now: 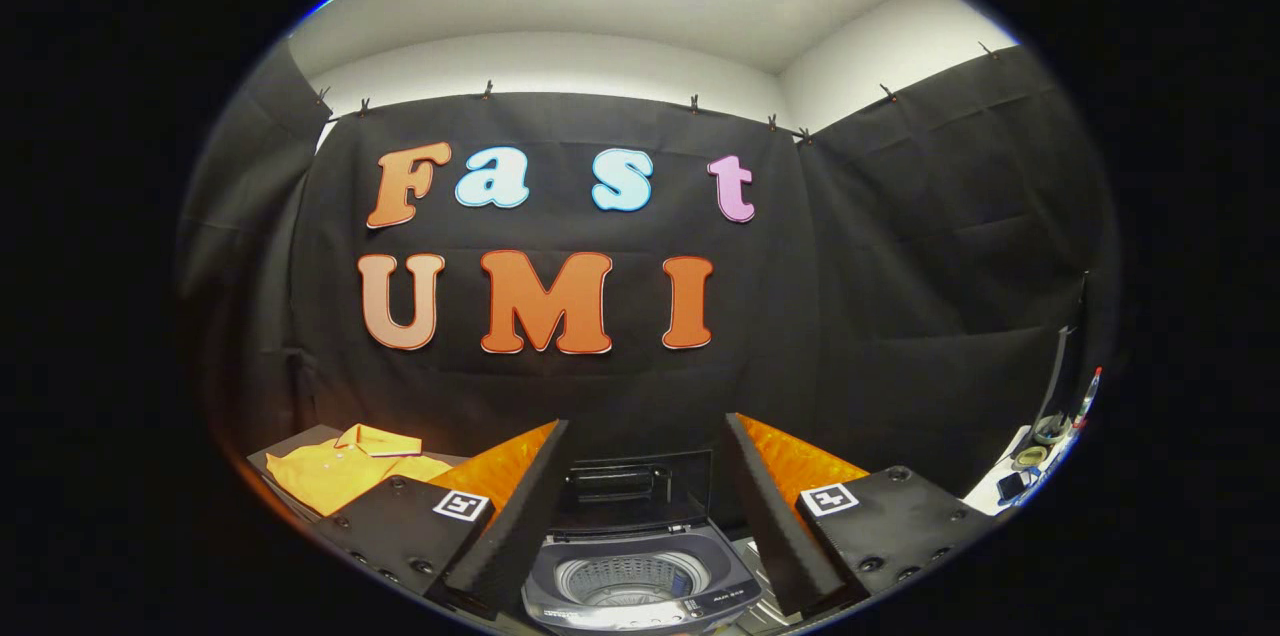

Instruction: Put the clothes into the washing machine and then close the washing machine lid.

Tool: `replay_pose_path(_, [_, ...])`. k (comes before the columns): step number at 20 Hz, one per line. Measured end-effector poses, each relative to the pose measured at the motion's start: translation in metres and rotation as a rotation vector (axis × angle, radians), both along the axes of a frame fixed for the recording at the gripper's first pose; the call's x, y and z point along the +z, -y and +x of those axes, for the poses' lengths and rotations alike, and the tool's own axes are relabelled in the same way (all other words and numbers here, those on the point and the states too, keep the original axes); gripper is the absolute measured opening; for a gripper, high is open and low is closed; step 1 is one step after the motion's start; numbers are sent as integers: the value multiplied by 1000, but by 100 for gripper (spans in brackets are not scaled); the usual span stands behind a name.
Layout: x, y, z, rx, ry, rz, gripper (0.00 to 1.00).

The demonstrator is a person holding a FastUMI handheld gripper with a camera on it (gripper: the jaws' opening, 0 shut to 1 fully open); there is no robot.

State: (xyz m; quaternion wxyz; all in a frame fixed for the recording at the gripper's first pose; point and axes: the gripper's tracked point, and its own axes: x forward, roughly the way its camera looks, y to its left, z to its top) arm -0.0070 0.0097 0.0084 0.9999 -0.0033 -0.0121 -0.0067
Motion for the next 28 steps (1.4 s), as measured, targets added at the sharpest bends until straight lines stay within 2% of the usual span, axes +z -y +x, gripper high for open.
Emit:
replay_pose_path(10, [0, -20, -10, -11, -1, 8, 97])
replay_pose_path(15, [7, -53, -8, 22, 5, 2, 97])
replay_pose_path(22, [24, -151, 13, 137, -3, -32, 97])
replay_pose_path(28, [10, -274, 36, 326, -66, 40, 97])
